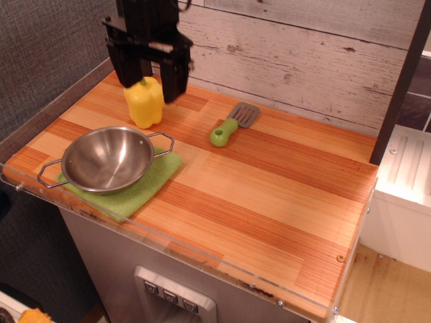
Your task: Move the yellow pepper to the bottom right of the table.
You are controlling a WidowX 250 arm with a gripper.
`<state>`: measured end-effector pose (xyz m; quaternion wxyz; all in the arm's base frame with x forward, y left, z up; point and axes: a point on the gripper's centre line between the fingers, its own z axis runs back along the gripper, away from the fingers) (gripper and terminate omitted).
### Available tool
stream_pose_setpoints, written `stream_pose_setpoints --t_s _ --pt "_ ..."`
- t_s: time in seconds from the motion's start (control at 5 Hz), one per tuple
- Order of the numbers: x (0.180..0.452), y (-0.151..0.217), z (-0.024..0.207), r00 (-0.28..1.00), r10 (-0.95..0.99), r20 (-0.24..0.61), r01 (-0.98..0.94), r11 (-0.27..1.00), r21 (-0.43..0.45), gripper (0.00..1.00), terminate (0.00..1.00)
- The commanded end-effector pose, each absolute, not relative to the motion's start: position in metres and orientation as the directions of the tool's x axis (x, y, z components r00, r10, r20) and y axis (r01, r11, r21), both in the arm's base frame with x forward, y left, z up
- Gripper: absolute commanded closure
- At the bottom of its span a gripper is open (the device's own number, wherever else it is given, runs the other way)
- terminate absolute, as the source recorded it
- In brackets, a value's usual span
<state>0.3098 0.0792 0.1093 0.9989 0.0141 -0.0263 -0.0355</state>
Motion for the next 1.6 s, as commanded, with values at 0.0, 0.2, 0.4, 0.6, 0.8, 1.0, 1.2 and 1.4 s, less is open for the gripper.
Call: stream_pose_setpoints --t_s 0.0,0.2,0.4,0.6,0.8,1.0,1.2,1.4 --pt "0.336 0.115 0.128 0.995 -0.032 0.090 0.018 0.989 0.145 0.00 0.00" --pt "0.340 0.127 0.118 0.996 -0.007 0.085 -0.007 0.987 0.163 0.00 0.00" --pt "0.346 0.135 0.103 0.998 0.011 0.065 -0.022 0.985 0.173 0.00 0.00" --pt "0.353 0.139 0.091 0.999 0.018 0.049 -0.026 0.983 0.180 0.00 0.00" --pt "0.356 0.143 0.083 0.999 0.033 0.041 -0.040 0.983 0.179 0.00 0.00" --pt "0.357 0.143 0.079 0.999 0.035 0.042 -0.041 0.984 0.171 1.00 0.00" --pt "0.357 0.143 0.078 0.999 0.033 0.041 -0.039 0.984 0.172 1.00 0.00" --pt "0.355 0.141 0.079 0.999 0.027 0.043 -0.033 0.985 0.168 1.00 0.00"
